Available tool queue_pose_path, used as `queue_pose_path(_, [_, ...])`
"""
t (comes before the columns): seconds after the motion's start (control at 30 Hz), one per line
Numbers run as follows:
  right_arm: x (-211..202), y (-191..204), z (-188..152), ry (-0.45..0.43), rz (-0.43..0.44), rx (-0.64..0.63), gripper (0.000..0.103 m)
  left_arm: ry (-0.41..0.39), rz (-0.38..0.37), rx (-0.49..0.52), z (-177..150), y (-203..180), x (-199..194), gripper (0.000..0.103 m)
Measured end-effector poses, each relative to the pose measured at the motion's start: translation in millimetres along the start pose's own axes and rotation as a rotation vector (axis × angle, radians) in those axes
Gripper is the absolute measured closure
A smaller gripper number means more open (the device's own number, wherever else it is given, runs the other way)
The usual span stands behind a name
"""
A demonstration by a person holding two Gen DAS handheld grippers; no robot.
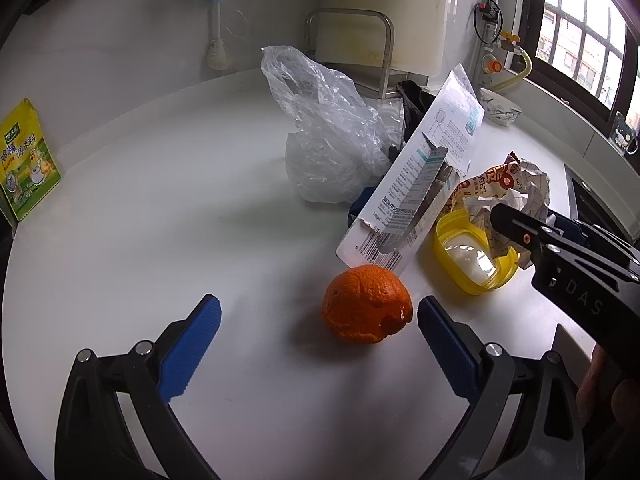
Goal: Collect trash
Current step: 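Reach the right tool to the crumpled checked paper and grasp it while the left tool approaches the orange peel, then grasp the orange peel with the left tool while the right tool lifts the paper, then carry both items over the wastebasket and open both tools to drop them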
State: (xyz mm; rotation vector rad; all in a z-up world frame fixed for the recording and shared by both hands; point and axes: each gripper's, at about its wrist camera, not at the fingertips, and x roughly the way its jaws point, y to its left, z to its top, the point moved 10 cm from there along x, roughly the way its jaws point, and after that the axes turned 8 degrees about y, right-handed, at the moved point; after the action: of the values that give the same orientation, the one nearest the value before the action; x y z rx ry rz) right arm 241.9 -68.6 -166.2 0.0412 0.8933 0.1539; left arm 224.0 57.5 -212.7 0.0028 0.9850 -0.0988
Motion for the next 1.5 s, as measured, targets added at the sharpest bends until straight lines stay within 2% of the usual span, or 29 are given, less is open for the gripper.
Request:
queue_pose_path(0.2, [-10,-20,-5,0.000,-0.010,0.082,0.060,-0.004,0.008,0.013,4,-10,5,0.008])
queue_pose_path(0.23, [-12,-23,-7,0.002,-0.010,0.094,0.060,-0.008,0.019,0.021,5,-12,5,0.012])
queue_pose_path(0.27, [-14,-25,-10,0.004,-0.011,0.103,0.060,-0.010,0.028,0.030,5,-14,5,0.025])
queue_pose_path(0.33, [-17,-28,-15,0.010,-0.017,0.112,0.060,0.016,0.034,0.042,2,-17,10,0.042])
queue_pose_path(0.4, [-20,-30,-21,0.016,-0.023,0.117,0.060,0.033,0.004,0.026,-1,-19,11,0.050])
queue_pose_path(0.47, [-24,-32,-27,0.024,-0.023,0.123,0.060,0.022,-0.018,0.013,-1,-20,7,0.065])
queue_pose_path(0.63, [-39,-34,-43,0.039,-0.027,0.121,0.060,0.021,-0.011,0.008,-4,-24,-3,0.077])
queue_pose_path(0.83, [-72,-37,-61,0.043,-0.027,0.125,0.060,0.027,0.000,0.003,-10,-26,-24,0.080])
queue_pose_path(1.07, [-117,-42,-89,0.066,-0.029,0.107,0.060,0.004,0.015,0.011,-26,-33,-70,0.080])
queue_pose_path(1.3, [-154,-52,-131,0.112,-0.011,0.093,0.060,0.027,-0.004,0.036,-65,-59,-114,0.080])
queue_pose_path(1.5, [-166,-58,-175,0.178,0.010,0.076,0.060,0.093,-0.046,0.078,-112,-92,-125,0.080])
